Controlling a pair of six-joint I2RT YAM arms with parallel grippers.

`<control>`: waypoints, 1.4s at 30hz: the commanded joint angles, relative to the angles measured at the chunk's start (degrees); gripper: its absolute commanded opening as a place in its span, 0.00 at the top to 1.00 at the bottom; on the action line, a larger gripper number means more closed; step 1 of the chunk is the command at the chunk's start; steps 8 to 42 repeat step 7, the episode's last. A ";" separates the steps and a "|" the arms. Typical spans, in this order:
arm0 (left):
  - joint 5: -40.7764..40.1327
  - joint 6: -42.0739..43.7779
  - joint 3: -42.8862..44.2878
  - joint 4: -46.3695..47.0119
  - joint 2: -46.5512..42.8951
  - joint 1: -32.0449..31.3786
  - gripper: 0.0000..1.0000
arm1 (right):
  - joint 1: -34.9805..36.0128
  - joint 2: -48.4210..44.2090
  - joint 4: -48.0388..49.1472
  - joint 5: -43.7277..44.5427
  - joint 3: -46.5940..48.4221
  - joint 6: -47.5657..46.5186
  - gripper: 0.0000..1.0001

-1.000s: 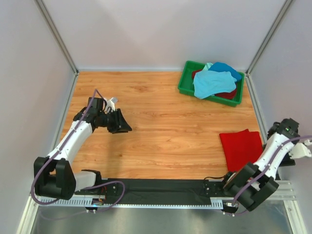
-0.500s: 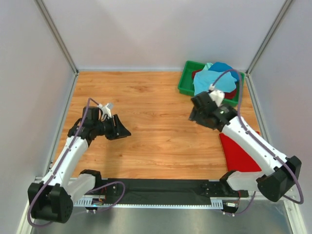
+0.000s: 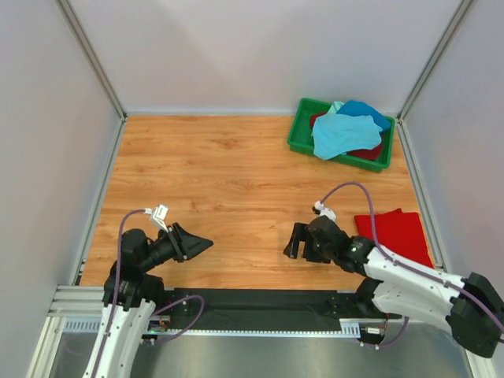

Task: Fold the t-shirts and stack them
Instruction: Reset both grippers

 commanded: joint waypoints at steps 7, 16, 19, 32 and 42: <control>12.09 -14.41 -7.07 15.87 -12.56 -0.13 0.45 | -0.08 -21.76 27.36 -10.48 -17.01 1.46 0.00; 12.09 -14.41 -7.07 15.87 -12.56 -0.13 0.45 | -0.08 -21.76 27.36 -10.48 -17.01 1.46 0.00; 12.09 -14.41 -7.07 15.87 -12.56 -0.13 0.45 | -0.08 -21.76 27.36 -10.48 -17.01 1.46 0.00; 12.09 -14.41 -7.07 15.87 -12.56 -0.13 0.45 | -0.08 -21.76 27.36 -10.48 -17.01 1.46 0.00; 12.09 -14.41 -7.07 15.87 -12.56 -0.13 0.45 | -0.08 -21.76 27.36 -10.48 -17.01 1.46 0.00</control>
